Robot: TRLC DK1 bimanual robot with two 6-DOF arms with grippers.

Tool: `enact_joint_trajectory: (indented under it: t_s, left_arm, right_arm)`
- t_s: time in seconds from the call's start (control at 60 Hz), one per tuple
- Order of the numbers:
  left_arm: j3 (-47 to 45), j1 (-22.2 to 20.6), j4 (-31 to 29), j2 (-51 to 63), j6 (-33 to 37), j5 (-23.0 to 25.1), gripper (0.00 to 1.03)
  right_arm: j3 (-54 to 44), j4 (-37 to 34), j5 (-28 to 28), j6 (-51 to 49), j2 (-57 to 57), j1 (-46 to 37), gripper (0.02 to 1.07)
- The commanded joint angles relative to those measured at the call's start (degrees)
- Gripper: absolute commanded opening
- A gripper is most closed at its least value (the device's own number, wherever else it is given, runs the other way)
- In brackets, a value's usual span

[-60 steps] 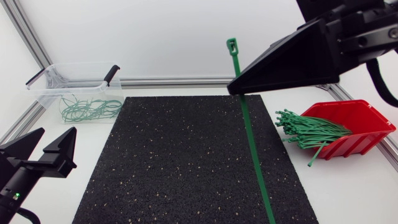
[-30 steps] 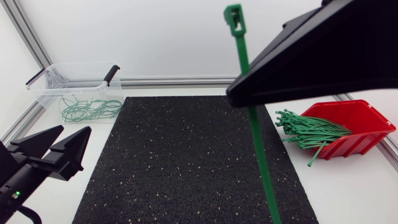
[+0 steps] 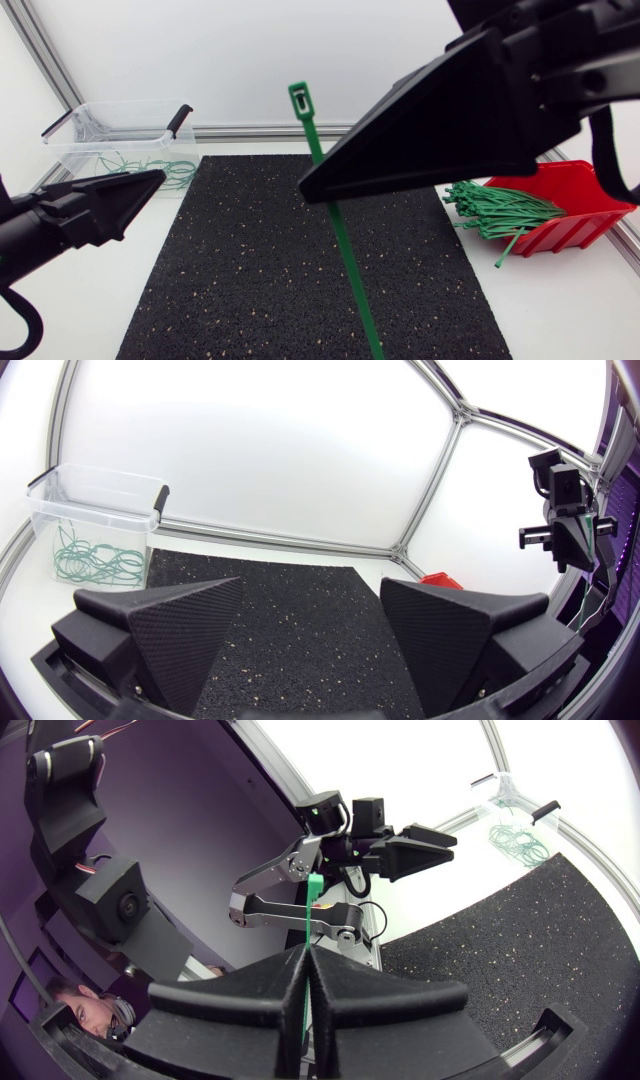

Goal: Take a green cable tie from the red box, thread the tail through the head to close it, then place it in the transparent bin on the left.

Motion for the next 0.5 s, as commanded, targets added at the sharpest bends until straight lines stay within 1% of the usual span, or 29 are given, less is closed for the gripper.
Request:
enact_joint_trajectory:
  t_s: [0.0,0.05,0.067,0.167,0.25,0.317,0.383,0.45,0.483]
  left_arm:
    - [2.9,0.9,-0.8,1.8,-1.8,1.9,0.96]
    - [4.1,0.8,-1.8,2.9,-1.8,2.5,0.94]
    - [5.2,0.8,-2.7,4.1,-1.6,3.6,0.91]
    - [9.4,0.9,-7.2,8.3,-0.2,5.9,0.91]
    - [12.3,0.9,-9.5,10.9,1.8,7.8,0.91]
    - [15.0,0.9,-11.8,13.8,5.7,10.4,0.91]
    - [16.4,0.9,-12.7,15.3,10.1,12.6,0.91]
    - [18.6,0.9,-15.5,17.5,11.9,15.1,0.91]
    - [19.4,0.9,-16.8,18.9,12.9,17.8,0.91]
  right_arm:
    - [-2.4,1.9,1.3,1.6,1.1,0.4,0.07]
    - [-2.9,2.4,1.9,1.7,1.2,0.4,0.08]
    - [-3.2,3.0,2.2,1.7,1.2,0.4,0.07]
    - [-4.7,4.6,2.6,1.8,1.4,-0.1,0.07]
    - [-6.4,6.7,4.0,2.0,1.6,-0.4,0.08]
    - [-7.3,7.8,4.1,1.9,2.2,-0.7,0.07]
    - [-8.1,9.1,4.2,2.0,2.8,-1.1,0.07]
    - [-8.7,10.1,4.2,2.0,3.5,-1.5,0.08]
    - [-9.0,11.0,4.2,2.0,4.0,-1.5,0.07]
